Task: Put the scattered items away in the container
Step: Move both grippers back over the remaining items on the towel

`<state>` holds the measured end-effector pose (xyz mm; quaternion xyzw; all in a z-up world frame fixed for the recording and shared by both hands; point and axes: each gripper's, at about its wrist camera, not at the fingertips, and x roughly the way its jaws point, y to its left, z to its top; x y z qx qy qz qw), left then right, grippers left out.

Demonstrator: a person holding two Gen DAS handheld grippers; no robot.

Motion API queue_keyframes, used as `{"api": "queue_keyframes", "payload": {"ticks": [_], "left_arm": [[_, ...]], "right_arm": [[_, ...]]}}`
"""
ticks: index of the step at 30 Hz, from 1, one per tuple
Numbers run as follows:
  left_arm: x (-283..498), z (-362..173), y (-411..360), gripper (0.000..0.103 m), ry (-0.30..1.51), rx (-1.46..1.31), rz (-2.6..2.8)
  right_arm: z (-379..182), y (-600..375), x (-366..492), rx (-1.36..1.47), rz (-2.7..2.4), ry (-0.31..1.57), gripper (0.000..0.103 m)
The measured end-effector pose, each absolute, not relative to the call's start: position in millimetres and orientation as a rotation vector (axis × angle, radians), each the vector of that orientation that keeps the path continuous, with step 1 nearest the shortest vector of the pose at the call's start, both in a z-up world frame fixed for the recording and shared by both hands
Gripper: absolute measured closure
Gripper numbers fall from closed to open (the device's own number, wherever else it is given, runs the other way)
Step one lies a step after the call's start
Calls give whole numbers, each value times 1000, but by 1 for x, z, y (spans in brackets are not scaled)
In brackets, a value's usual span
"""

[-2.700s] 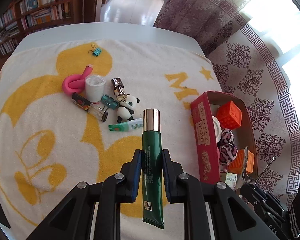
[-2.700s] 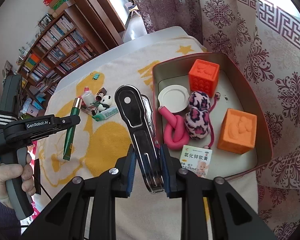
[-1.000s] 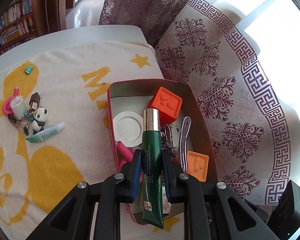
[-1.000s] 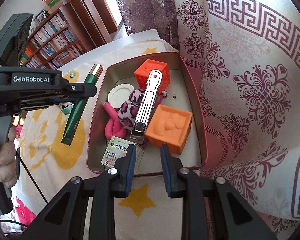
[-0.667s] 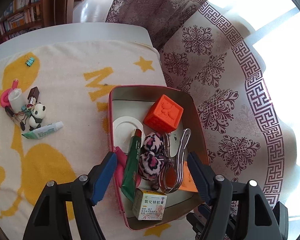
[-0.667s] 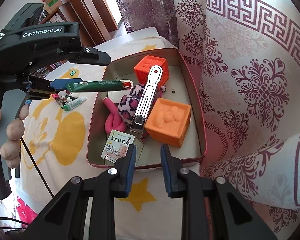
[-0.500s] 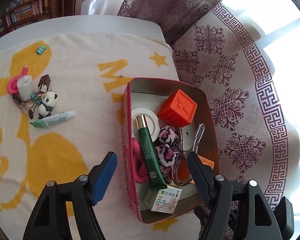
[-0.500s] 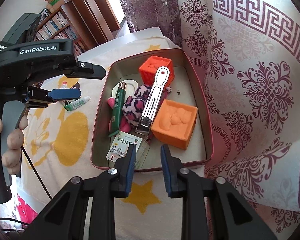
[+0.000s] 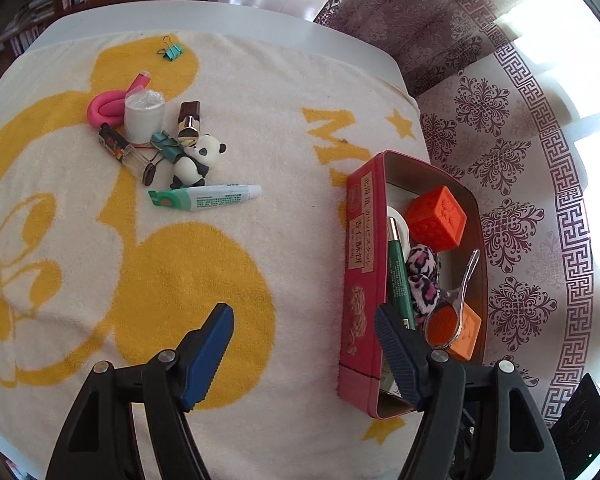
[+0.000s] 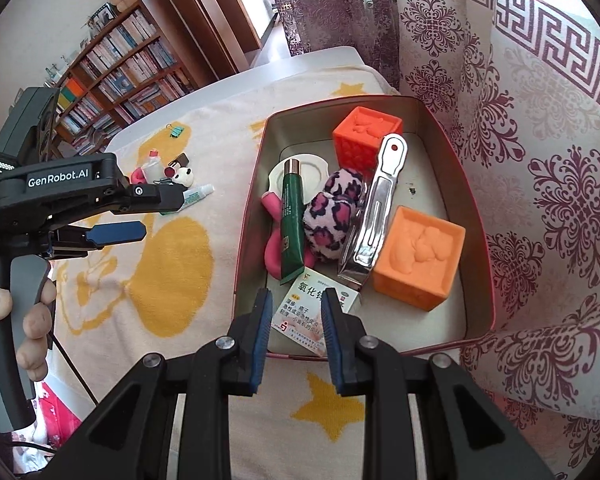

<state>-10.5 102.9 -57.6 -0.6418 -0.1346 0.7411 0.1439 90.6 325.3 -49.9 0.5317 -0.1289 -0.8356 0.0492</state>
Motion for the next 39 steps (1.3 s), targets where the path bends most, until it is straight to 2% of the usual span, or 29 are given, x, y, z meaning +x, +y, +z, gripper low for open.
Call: {"api": "queue_keyframes", "payload": {"ticks": [21,39], "left_arm": [[-21,-75,-27,29,-573,-1952,2210],[-56,-101,-81,29,-603,-2001,2158]], "right_arm": [[-61,234,50,1649,-2377,-383,75],[-74,191,1,1716,-2377,-456,75]]}}
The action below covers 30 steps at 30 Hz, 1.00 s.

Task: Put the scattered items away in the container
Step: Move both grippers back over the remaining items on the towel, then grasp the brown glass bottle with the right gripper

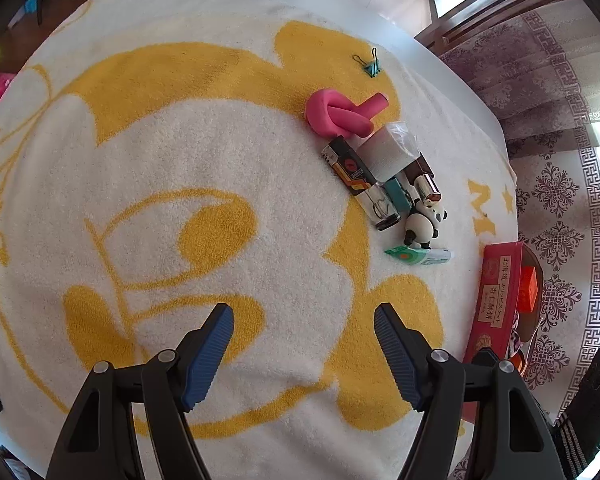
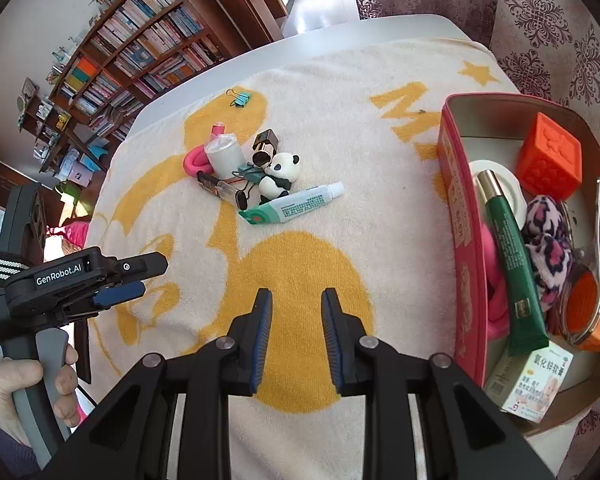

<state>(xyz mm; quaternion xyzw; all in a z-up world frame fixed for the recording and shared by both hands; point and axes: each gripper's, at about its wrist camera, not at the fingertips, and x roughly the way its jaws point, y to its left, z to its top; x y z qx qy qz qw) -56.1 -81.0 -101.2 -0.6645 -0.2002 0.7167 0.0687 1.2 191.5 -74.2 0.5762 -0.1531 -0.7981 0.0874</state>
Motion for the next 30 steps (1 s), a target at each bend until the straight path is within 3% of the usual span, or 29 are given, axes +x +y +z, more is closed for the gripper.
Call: {"api": "queue_keyframes", "payload": {"ticks": [20,24,30], "left_arm": [[-92,-122,-122,29,-650,-2022,2127],[-101,-124,-128,29,-657,-2020,2130],[-120,-123,-131,29,-658,-2009,2141]], "right_arm": [[-91,145,-117,1698,-2415,-318,75],[-105,142,-133,1734,-2409,-307,61],[-119,136,-148,1766,-2403,-253,59]]}}
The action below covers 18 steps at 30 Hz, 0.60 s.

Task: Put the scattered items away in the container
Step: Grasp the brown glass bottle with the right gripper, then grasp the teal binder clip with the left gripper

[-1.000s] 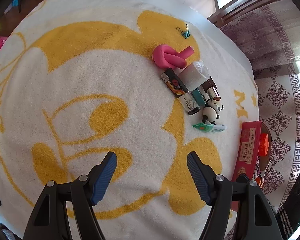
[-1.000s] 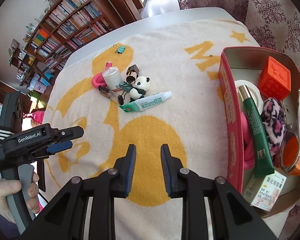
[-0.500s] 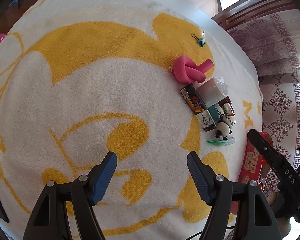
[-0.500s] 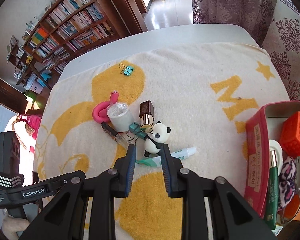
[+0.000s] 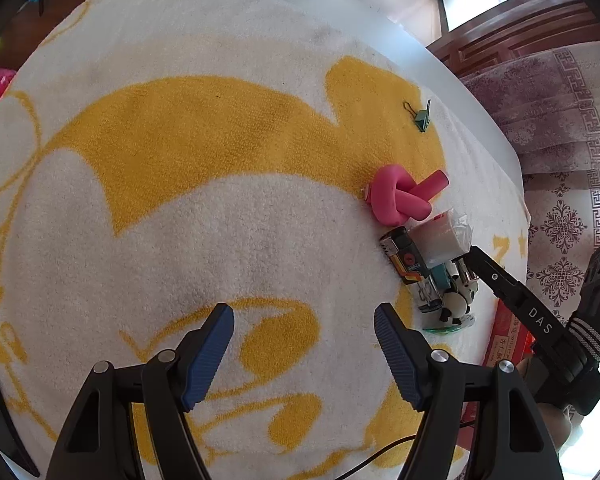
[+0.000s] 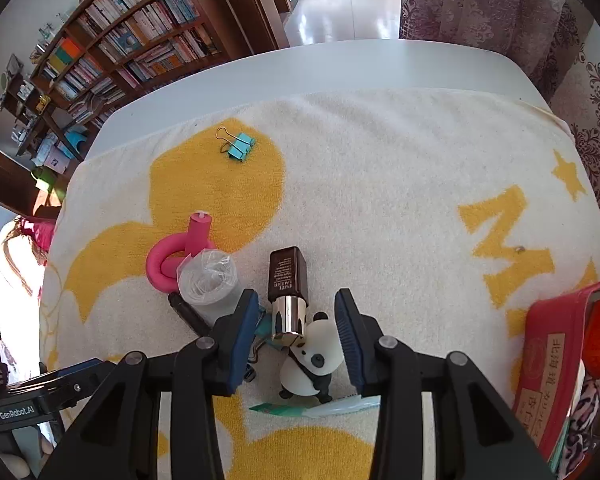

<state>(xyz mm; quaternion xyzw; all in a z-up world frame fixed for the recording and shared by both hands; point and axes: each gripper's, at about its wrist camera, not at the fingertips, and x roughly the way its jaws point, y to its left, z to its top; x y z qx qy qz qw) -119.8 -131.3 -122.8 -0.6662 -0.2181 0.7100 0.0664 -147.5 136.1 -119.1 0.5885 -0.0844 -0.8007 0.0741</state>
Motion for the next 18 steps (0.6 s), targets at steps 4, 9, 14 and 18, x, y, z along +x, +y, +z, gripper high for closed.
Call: {"api": "queue_keyframes", "payload": {"ticks": [4,9,14,18], "left_arm": [[-136,-118,-125,29,-631,-1987,2145],[-164,-109,-105,29,-564,-1938,2149],[-200,-99,-77,29,-477,-1859,2173],[-230,-100,-54,29,-404,-1820,2200]], "right_arm": [[-131,132,-154,1787,-2395,-205,59],[-137,132,-154,1792,-2385,-175,76],[-123,150,-134,1760,-2426,-248,76],[-113,169,-113,1749,-2445,-335,76]]}}
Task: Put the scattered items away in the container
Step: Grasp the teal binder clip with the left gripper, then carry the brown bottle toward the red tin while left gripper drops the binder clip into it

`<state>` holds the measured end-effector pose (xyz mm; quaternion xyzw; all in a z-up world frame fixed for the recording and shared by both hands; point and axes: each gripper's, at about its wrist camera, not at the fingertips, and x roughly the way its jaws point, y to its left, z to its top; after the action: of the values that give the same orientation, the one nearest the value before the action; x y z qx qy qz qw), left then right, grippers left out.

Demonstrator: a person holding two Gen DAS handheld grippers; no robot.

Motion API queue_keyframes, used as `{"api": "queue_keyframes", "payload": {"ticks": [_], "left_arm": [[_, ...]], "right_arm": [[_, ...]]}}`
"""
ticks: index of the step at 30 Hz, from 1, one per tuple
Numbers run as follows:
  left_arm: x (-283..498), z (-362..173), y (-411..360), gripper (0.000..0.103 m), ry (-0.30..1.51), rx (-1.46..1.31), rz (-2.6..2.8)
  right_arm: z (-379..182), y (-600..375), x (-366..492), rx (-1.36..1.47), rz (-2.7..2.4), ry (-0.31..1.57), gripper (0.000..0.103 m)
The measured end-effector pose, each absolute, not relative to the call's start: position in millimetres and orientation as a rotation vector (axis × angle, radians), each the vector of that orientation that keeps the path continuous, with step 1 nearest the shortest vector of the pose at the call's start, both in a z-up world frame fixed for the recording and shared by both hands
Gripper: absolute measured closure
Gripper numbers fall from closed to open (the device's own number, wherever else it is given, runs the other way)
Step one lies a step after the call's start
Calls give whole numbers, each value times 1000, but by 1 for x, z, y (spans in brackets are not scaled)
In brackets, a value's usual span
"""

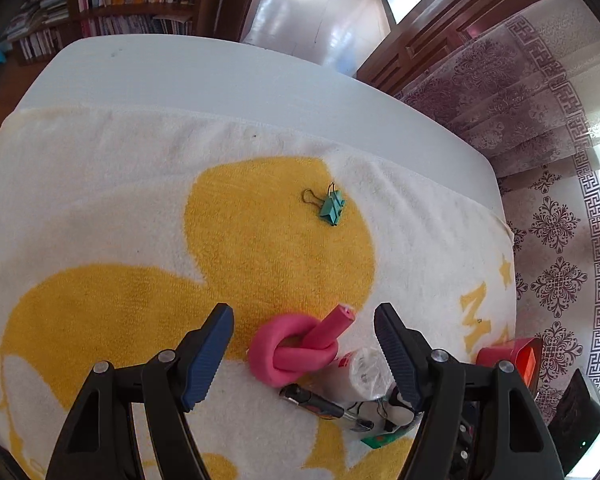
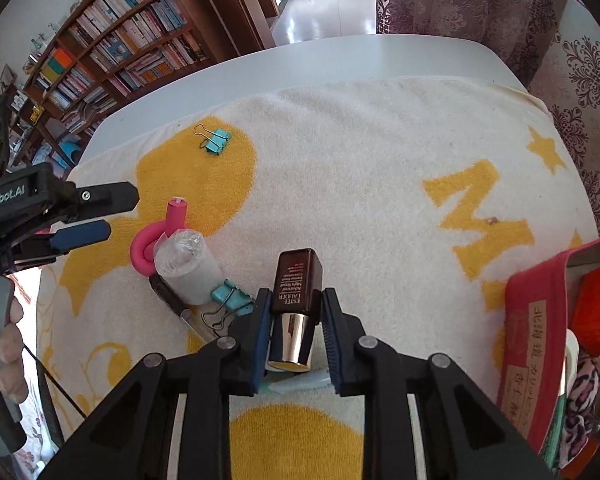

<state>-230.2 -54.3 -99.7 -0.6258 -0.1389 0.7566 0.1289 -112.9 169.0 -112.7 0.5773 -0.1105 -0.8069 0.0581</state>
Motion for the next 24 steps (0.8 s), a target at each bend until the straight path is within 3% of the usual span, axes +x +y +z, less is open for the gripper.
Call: {"api": "queue_keyframes", "payload": {"ticks": [8,17,19,21,23,24], "left_arm": [[-271,-117,-17,29,-279,-1780,2249],[-291,-144,8,29,-105,-1768,2352],[-292,-144,14,36,-14,-1746,2391],[-291,-144,18,54,90,-1726,2428],[-288,-143,19,65,105,-1702,2420],[-286,-143,20,65,117,-1704,2412]], "right_arm": [[-103,191,-78,1744,-2460,-478,76],[-94,207,-60,1722,-2510,-497,76],[-91,211,-57,1719,-2519,-496,76],[-89,213,-55,1714,-2530,-491,76],[-87,215,-52,1708,-2542,-485,76],[-85,216,-51,1704,-2548,-482,76]]}}
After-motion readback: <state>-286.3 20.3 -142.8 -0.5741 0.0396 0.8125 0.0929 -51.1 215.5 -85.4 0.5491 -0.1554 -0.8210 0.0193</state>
